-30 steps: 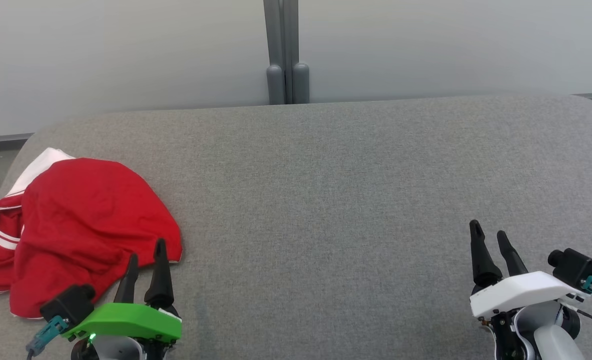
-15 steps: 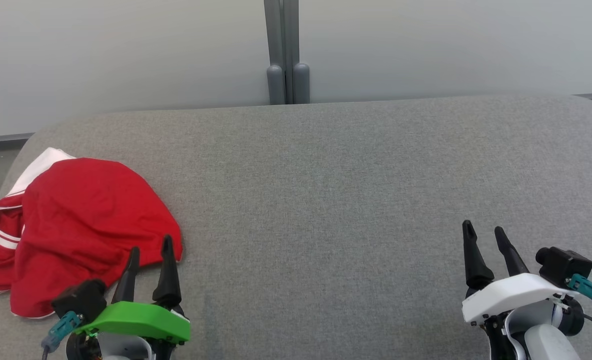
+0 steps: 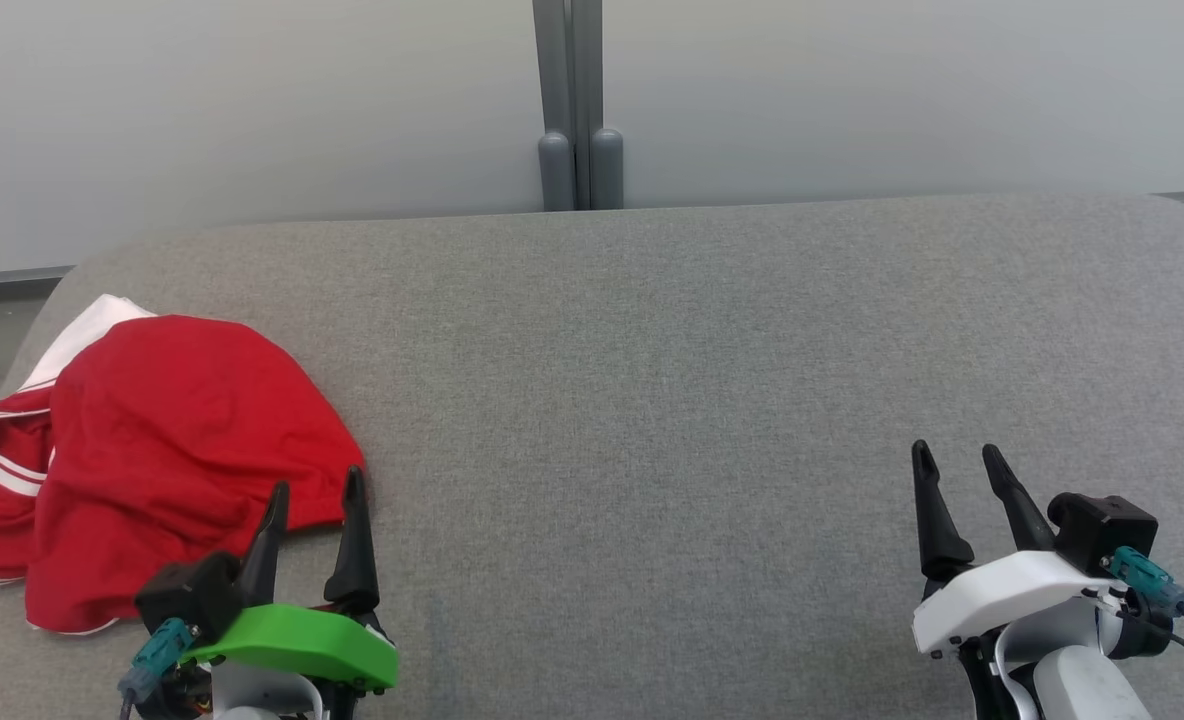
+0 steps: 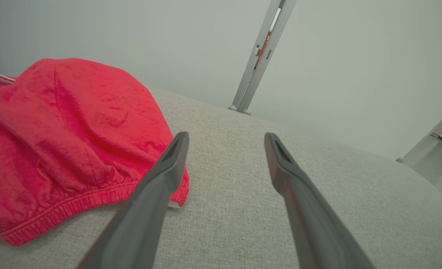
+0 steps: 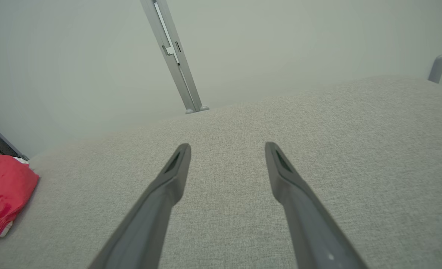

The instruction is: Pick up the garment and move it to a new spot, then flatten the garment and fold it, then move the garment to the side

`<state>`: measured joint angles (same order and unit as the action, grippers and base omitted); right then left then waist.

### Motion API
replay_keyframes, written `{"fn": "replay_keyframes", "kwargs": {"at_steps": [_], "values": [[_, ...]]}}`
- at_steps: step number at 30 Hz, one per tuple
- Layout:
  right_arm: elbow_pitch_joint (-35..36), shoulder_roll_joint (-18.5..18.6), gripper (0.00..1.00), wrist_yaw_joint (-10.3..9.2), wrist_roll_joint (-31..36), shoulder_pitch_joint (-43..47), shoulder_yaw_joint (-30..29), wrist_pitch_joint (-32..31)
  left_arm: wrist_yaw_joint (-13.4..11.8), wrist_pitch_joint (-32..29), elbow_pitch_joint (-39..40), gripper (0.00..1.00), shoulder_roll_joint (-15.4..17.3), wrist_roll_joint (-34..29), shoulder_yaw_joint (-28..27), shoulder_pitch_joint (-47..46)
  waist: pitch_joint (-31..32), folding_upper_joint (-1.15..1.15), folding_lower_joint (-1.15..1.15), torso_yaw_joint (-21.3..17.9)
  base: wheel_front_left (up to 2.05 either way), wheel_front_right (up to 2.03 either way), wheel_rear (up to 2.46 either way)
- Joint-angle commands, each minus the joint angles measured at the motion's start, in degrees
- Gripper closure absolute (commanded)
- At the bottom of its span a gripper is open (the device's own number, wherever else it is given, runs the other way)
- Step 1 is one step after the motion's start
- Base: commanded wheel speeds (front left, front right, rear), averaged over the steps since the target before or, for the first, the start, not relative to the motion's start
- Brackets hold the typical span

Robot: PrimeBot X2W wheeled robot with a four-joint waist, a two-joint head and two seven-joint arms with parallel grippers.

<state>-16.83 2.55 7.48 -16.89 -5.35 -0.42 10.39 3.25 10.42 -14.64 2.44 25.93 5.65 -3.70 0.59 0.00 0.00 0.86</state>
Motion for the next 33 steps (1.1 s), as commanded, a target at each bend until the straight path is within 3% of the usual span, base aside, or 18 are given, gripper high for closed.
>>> {"fn": "replay_keyframes", "kwargs": {"at_steps": [1,14,22,33], "values": [[0.2,0.3,0.0,0.01,1.7,-1.0,0.1,0.6,-0.4,0.5,0.6,0.0,0.5,-1.4,0.2,-1.2,0.0,0.0,0.0,0.1,0.0,0.0,0.0],[-0.2,0.4,0.0,0.02,8.2,-1.0,0.6,2.2,-0.9,2.1,0.0,0.0,0.5,-6.6,1.2,-1.0,0.2,0.0,0.0,0.4,0.0,0.0,0.0],[-0.6,0.4,0.0,0.02,10.9,-1.0,1.0,3.1,-0.6,3.0,-0.7,0.0,0.6,-5.0,1.4,-0.9,0.2,0.0,0.0,0.5,0.0,0.0,0.0],[-0.9,0.4,0.0,0.01,15.0,-0.8,1.3,4.2,-1.1,4.2,-1.4,0.0,0.6,-7.8,2.3,-1.1,0.3,0.0,0.0,0.8,0.0,0.0,0.0]]}}
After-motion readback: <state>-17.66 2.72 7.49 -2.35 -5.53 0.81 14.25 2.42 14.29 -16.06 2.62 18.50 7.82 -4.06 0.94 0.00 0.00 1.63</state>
